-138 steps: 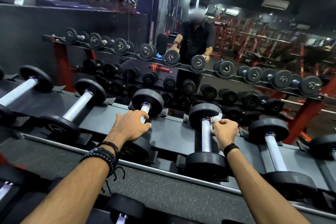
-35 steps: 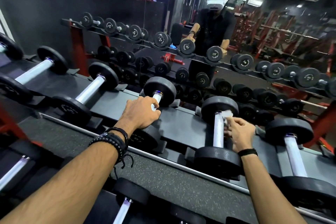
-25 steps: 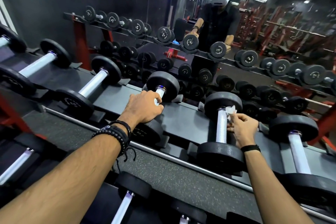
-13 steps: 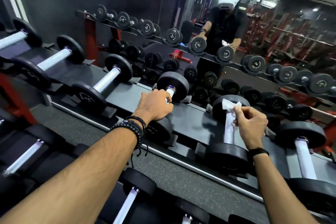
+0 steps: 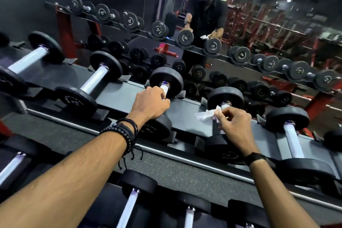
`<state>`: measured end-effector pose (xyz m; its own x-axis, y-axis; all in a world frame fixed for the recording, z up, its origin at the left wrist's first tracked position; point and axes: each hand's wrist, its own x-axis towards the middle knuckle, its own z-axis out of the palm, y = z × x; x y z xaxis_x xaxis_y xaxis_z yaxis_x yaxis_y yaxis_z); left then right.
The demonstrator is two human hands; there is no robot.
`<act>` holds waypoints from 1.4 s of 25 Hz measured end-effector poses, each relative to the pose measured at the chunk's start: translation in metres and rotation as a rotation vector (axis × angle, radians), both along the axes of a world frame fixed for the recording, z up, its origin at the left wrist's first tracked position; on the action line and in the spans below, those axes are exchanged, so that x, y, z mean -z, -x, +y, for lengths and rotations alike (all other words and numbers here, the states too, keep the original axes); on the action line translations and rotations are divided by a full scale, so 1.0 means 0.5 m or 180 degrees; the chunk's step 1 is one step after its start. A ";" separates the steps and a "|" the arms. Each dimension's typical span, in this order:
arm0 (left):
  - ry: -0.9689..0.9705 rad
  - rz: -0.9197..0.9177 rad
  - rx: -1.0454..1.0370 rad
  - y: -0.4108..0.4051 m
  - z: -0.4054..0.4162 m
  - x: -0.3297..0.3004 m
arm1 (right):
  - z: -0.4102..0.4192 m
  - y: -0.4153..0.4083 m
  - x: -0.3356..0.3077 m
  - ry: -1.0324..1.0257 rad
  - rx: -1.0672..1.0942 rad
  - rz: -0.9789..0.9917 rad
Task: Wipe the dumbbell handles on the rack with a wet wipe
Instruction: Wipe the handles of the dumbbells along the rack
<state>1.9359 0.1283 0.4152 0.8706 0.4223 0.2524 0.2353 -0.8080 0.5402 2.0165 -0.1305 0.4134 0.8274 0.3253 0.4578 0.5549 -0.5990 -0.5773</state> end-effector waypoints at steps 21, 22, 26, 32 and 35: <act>-0.0081 -0.0297 -0.0278 0.018 -0.009 -0.012 | 0.003 0.020 0.006 0.0233 0.0476 -0.0144; -0.0088 -0.0296 -0.0304 0.015 -0.008 -0.010 | 0.005 0.019 0.007 0.0246 0.0494 -0.0158; -0.0197 -0.0331 -0.0291 0.011 -0.010 -0.010 | 0.004 0.018 0.011 0.0273 0.0577 -0.0175; -0.0294 -0.0467 -0.0174 0.007 -0.004 -0.004 | 0.010 0.028 0.000 0.0340 0.0448 -0.0312; -0.0258 -0.0414 -0.0044 -0.003 0.004 0.005 | 0.014 0.032 -0.006 0.0643 0.0385 -0.0461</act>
